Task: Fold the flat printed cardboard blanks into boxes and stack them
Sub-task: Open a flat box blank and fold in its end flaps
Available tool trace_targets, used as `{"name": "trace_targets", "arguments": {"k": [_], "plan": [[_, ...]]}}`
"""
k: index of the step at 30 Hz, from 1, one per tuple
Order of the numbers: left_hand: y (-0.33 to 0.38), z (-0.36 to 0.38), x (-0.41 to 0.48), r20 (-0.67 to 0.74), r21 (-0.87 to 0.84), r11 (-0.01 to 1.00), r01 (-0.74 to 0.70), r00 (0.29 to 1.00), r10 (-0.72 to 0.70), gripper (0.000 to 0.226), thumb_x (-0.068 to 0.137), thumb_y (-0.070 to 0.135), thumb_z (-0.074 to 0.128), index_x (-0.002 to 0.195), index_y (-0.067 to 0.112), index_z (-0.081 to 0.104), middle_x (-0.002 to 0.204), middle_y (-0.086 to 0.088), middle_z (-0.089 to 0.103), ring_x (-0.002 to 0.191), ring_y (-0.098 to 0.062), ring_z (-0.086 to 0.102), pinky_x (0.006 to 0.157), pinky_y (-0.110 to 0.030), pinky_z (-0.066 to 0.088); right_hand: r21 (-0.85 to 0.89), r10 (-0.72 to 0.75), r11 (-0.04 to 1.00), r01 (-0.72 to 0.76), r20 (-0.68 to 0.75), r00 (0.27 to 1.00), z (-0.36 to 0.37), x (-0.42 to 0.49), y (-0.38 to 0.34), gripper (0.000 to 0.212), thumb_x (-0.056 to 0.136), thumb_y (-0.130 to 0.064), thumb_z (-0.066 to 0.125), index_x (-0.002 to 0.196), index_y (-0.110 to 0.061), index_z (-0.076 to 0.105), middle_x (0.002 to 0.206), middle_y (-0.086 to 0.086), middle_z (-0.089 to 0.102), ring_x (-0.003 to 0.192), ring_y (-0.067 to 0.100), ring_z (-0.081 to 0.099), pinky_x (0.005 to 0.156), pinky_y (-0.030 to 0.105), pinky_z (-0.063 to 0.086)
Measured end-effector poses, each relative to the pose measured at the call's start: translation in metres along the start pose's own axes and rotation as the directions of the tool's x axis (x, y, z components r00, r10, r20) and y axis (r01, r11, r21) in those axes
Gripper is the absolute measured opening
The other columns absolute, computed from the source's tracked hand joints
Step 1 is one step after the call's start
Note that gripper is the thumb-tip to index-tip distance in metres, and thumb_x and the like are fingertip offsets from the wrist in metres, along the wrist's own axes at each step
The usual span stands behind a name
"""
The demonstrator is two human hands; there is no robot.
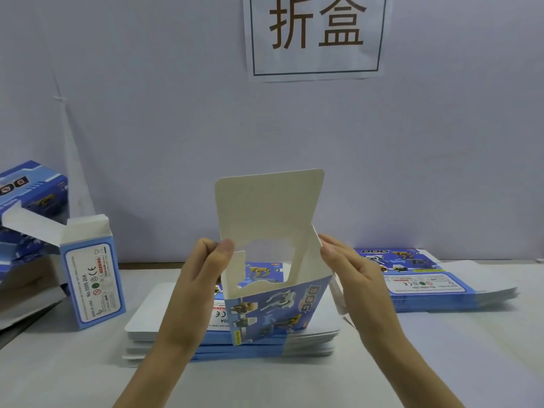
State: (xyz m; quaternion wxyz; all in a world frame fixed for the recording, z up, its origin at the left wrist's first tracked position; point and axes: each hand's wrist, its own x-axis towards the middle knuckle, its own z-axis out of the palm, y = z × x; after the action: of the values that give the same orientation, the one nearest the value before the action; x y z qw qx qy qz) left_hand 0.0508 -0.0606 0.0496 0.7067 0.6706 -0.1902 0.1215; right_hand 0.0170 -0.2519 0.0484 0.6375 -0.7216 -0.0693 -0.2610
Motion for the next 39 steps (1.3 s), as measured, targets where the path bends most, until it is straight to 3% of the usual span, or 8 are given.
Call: {"name": "trace_targets", "arguments": {"k": [8, 14, 19, 20, 23, 26, 33, 39], "plan": [[-0.004, -0.034, 0.015, 0.158, -0.285, 0.945, 0.162, 0.98, -0.121, 0.026, 0.083, 0.035, 0.051, 0.089, 0.039, 0.076, 0.099, 0.003, 0.074, 0.096, -0.014, 0.069, 0.079, -0.027, 0.056, -0.649, -0.306, 0.733, 0.205, -0.045, 0.951, -0.002, -0.005, -0.009, 0.027, 0.095, -0.021, 0.051, 0.092, -0.013, 0.077, 0.095, -0.008, 0.071, 0.091, 0.009, 0.055, 0.078, 0.003, 0.032], [-0.014, -0.045, 0.017, 0.285, -0.5, 0.684, 0.531, 0.847, -0.449, 0.034, 0.076, 0.019, 0.058, 0.103, 0.001, 0.069, 0.091, -0.017, 0.07, 0.074, -0.027, 0.069, 0.069, -0.041, 0.06, -0.633, -0.257, 0.751, 0.185, -0.022, 0.966, 0.003, -0.009, -0.01, 0.025, 0.094, -0.015, 0.05, 0.097, -0.012, 0.075, 0.097, -0.006, 0.07, 0.09, 0.009, 0.058, 0.075, 0.003, 0.036], [0.022, -0.04, 0.012, -0.127, 0.079, 0.946, 0.314, 0.945, -0.302, 0.031, 0.077, 0.031, 0.065, 0.104, 0.015, 0.061, 0.094, -0.004, 0.064, 0.071, -0.015, 0.063, 0.055, -0.026, 0.056, -0.6, -0.235, 0.783, 0.165, -0.039, 0.971, 0.001, -0.008, -0.016, 0.028, 0.094, -0.026, 0.051, 0.11, -0.019, 0.073, 0.106, -0.011, 0.067, 0.097, 0.006, 0.057, 0.076, 0.009, 0.039], [0.026, -0.038, 0.008, -0.235, 0.353, 0.912, 0.209, 0.963, -0.13, 0.027, 0.084, 0.032, 0.062, 0.109, 0.022, 0.059, 0.095, 0.003, 0.062, 0.073, -0.011, 0.06, 0.056, -0.021, 0.05, -0.593, -0.235, 0.788, 0.165, -0.042, 0.971, 0.001, -0.009, -0.017, 0.029, 0.094, -0.028, 0.051, 0.112, -0.02, 0.072, 0.107, -0.012, 0.066, 0.097, 0.005, 0.057, 0.075, 0.005, 0.037], [0.039, -0.017, -0.011, -0.192, 0.892, 0.447, 0.065, 0.95, 0.245, 0.033, 0.095, 0.041, 0.04, 0.106, 0.021, 0.064, 0.078, 0.005, 0.048, 0.073, -0.019, 0.049, 0.062, -0.028, 0.038, -0.624, -0.263, 0.76, 0.183, -0.038, 0.964, 0.004, -0.012, -0.019, 0.032, 0.093, -0.032, 0.051, 0.112, -0.019, 0.072, 0.107, -0.01, 0.068, 0.094, 0.005, 0.057, 0.072, -0.002, 0.034], [0.044, 0.0, -0.019, -0.203, 0.946, 0.282, 0.157, 0.969, 0.141, 0.052, 0.091, 0.058, 0.023, 0.117, 0.027, 0.056, 0.082, 0.0, 0.06, 0.081, -0.024, 0.053, 0.064, -0.027, 0.034, -0.677, -0.306, 0.704, 0.214, -0.016, 0.952, 0.005, -0.014, -0.019, 0.032, 0.091, -0.034, 0.051, 0.109, -0.019, 0.073, 0.102, -0.008, 0.069, 0.089, 0.008, 0.057, 0.07, 0.002, 0.035], [0.034, 0.003, -0.019, -0.132, 0.881, 0.472, 0.046, 0.98, 0.151, 0.025, 0.101, 0.027, 0.032, 0.082, 0.022, 0.047, 0.061, 0.003, 0.047, 0.057, -0.014, 0.045, 0.047, -0.022, 0.027, -0.769, -0.307, 0.614, 0.179, -0.024, 0.951, 0.006, -0.014, -0.017, 0.025, 0.095, -0.016, 0.052, 0.088, -0.006, 0.074, 0.089, 0.001, 0.071, 0.073, 0.009, 0.05, 0.065, 0.002, 0.031], [0.032, 0.004, -0.018, -0.09, 0.8, 0.598, -0.045, 0.977, 0.195, 0.029, 0.1, 0.028, 0.033, 0.103, 0.022, 0.061, 0.057, 0.003, 0.048, 0.052, -0.011, 0.046, 0.047, -0.017, 0.038, -0.67, -0.108, 0.741, 0.048, -0.047, 0.993, -0.008, -0.011, -0.029, 0.027, 0.091, -0.03, 0.051, 0.069, -0.027, 0.067, 0.076, -0.01, 0.064, 0.075, 0.01, 0.052, 0.065, 0.011, 0.035]]}}
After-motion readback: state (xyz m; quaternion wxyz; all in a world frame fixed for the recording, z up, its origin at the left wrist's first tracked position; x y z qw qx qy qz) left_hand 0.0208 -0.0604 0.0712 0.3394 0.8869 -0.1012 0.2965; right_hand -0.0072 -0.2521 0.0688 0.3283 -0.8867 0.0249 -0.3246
